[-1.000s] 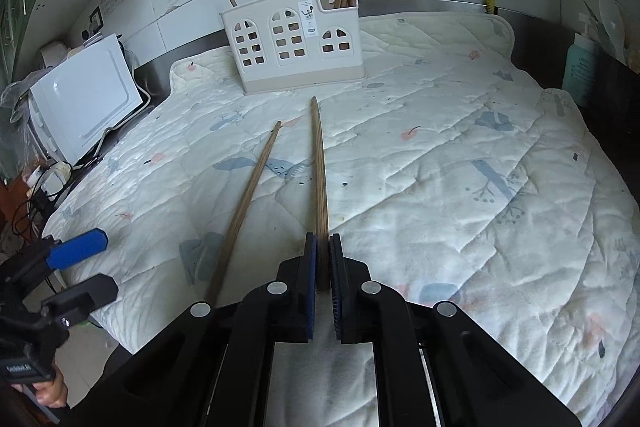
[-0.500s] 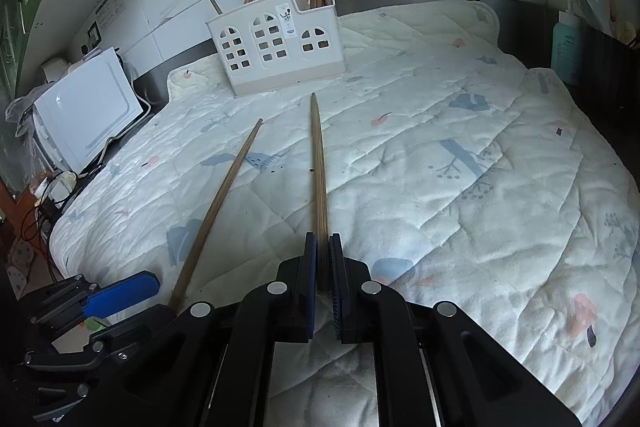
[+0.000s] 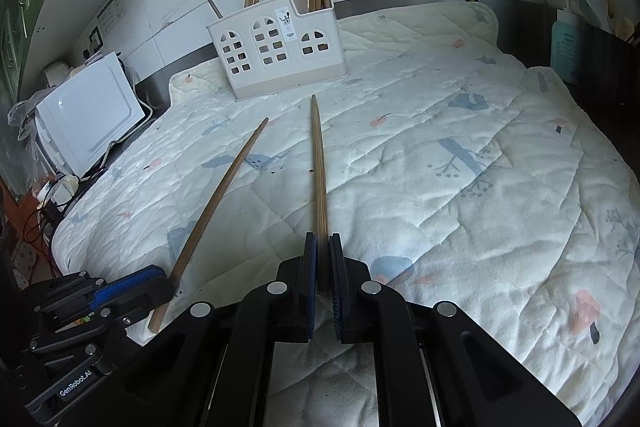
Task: Organize utensils
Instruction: 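Close the left tool on the last chopstick while the right tool lifts its own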
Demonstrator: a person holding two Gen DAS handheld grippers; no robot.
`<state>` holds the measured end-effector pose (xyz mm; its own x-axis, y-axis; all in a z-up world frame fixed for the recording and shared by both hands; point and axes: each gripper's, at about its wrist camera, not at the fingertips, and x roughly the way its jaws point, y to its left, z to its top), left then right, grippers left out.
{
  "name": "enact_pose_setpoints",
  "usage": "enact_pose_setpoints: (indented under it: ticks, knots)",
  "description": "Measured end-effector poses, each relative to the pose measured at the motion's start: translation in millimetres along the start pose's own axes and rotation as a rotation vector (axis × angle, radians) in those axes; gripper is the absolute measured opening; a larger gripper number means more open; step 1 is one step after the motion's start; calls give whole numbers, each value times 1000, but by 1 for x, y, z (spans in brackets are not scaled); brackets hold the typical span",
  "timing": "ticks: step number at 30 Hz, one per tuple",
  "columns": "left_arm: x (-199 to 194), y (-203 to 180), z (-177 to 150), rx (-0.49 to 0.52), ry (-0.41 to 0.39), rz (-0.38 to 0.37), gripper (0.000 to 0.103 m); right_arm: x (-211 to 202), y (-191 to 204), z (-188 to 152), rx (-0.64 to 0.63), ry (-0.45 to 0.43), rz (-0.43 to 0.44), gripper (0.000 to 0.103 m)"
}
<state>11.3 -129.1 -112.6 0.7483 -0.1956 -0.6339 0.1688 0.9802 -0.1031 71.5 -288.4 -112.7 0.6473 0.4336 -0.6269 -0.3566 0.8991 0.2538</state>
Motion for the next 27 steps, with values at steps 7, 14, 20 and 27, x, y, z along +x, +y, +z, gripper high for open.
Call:
enact_pose_setpoints:
  ticks: [7,14,20,27]
  knots:
    - [7,-5,-3,-22,6,-7,14,-1,0,-1,2,-4,-2,6]
    - [8,2,3,-27,19,-16,8,-5,3,-1,-20,-14,-18,6]
    - [-12,22,15,1,-37,25,5,-29,12,10,-73,-67,-39,6]
    - [-35,44,33,10,-131,23,5,-60,23,41,-113,-151,-28,6]
